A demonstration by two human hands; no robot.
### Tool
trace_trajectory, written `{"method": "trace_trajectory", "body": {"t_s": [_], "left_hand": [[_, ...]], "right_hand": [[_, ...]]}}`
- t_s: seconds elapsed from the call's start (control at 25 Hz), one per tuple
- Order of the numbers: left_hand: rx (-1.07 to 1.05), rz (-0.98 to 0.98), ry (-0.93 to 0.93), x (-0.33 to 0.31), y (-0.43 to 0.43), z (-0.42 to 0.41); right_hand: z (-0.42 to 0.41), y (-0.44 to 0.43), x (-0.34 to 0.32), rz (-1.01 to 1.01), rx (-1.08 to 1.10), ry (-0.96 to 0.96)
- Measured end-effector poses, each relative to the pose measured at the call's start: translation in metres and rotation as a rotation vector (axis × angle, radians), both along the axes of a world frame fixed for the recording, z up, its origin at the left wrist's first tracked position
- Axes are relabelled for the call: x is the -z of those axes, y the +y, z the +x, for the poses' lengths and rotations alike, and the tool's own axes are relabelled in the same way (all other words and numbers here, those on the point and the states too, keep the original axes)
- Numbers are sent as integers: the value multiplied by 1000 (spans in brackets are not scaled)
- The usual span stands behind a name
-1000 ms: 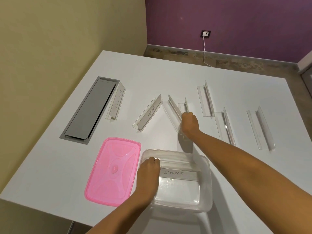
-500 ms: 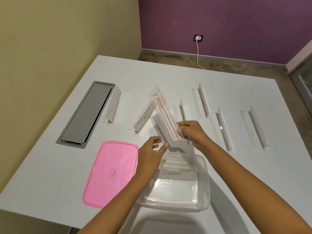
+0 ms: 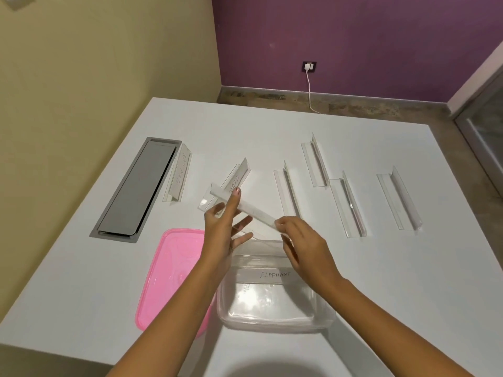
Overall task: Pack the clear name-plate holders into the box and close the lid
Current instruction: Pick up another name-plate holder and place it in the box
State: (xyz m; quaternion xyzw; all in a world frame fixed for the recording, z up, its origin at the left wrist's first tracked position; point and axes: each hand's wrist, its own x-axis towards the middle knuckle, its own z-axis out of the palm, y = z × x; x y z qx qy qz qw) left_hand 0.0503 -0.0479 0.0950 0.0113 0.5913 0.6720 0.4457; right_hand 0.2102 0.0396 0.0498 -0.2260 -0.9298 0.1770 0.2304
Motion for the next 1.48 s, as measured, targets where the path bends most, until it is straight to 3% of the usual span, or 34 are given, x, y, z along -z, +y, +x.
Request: {"method": "trace_trajectory", "body": {"t_s": [0.08,0.12,0.2,0.28,0.36,0.44,0.56,0.72,0.8,0.96,1.16,1.32,1.4,1.48], "left_hand": [[-77,10,0,7,-3,3],[-86,32,-6,11,-4,3],[-45,128,-66,19,-8,5],[57,204,-102,23,-12,7],[151,244,-109,29,-16,9],[131,212,-31,33,-20,10],[41,78,578,42,-32,-3],[634,-185,1449,63,-44,-17],[859,-244,1619,75,-45,-7],[957,-333,1655,90,-42,10],[1020,-567,1540,98,-27,20],[1040,-606,1503,104,-22,22],[1033,-604,1479,104,-21,21],[1028,-598,1452,104,-20,21]], "right_hand": [[4,-1,-1,12,-66,-17],[5,-1,-3,-88,-87,-3],[4,2,-9,-475,-72,-6],[3,12,-13,-805,-54,-136],[4,21,-14,-897,-112,-297],[9,25,-13,-859,-150,-378],[20,29,-5,-645,-101,-497],[32,21,18,-290,-73,-635],[30,14,34,-178,-79,-628],[23,4,63,-126,-69,-665],[25,6,80,-164,-7,-614],[22,3,74,-173,5,-633],[20,-2,63,-221,39,-543],[13,2,46,-210,100,-335]]}}
